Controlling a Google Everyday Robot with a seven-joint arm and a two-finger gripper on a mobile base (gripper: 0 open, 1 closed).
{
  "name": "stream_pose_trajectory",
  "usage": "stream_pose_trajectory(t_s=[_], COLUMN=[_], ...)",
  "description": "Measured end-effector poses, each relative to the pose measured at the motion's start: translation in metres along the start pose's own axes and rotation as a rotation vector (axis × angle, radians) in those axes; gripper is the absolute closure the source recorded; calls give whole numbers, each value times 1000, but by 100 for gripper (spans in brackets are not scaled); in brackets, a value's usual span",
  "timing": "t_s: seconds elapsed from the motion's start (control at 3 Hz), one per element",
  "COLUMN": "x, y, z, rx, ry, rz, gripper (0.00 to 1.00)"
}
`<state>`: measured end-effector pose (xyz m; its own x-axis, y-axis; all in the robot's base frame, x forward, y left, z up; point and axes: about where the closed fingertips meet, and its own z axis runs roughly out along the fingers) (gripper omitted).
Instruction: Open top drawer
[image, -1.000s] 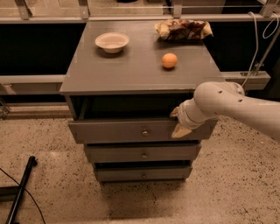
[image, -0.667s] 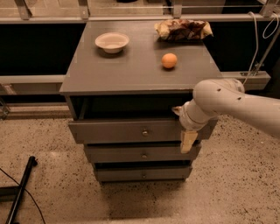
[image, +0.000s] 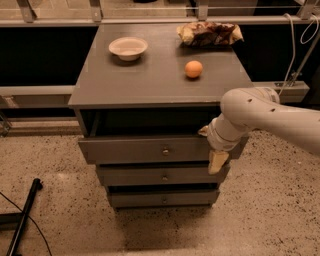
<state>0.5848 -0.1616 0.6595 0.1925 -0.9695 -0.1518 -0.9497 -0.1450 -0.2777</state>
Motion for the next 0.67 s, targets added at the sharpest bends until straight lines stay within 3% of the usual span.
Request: stream_pose_trajectory(t_s=[0.33,0.67], x=[1,2], y=[6,8], z=[-2,-8], rx=[-21,-12], ry=[-1,-11], rz=[-7,-5], gripper=[21,22])
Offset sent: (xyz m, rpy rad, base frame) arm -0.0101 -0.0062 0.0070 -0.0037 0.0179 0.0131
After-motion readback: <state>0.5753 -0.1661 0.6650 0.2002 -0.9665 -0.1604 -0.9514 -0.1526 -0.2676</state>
